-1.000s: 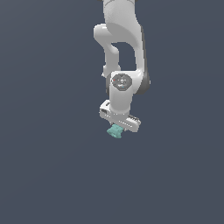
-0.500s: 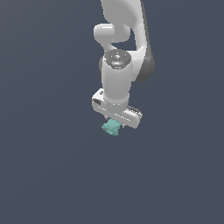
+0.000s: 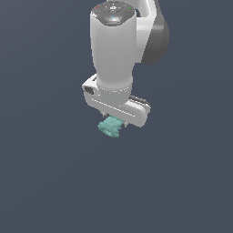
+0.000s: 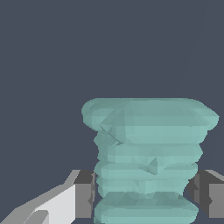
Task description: Pick up the object and move it to a goal position.
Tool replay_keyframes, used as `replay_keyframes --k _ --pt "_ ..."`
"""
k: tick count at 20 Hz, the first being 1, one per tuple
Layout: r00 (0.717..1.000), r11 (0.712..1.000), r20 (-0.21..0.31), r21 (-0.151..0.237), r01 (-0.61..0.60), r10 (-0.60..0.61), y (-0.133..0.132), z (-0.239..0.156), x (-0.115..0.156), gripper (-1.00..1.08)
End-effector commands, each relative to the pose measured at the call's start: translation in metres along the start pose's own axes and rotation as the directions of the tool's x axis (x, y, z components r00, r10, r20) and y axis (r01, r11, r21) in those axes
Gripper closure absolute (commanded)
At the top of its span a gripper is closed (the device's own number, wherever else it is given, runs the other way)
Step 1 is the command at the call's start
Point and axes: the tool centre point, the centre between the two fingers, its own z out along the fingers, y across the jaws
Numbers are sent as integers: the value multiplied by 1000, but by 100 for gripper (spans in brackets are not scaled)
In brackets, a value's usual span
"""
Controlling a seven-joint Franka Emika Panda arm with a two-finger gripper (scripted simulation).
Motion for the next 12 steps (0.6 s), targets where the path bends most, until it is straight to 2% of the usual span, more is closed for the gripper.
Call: replay_keyframes --k 1,12 --pt "1000 1000 1 -1 0 0 0 -20 8 108" --pt "1000 1000 1 -1 0 0 -1 -69 31 108"
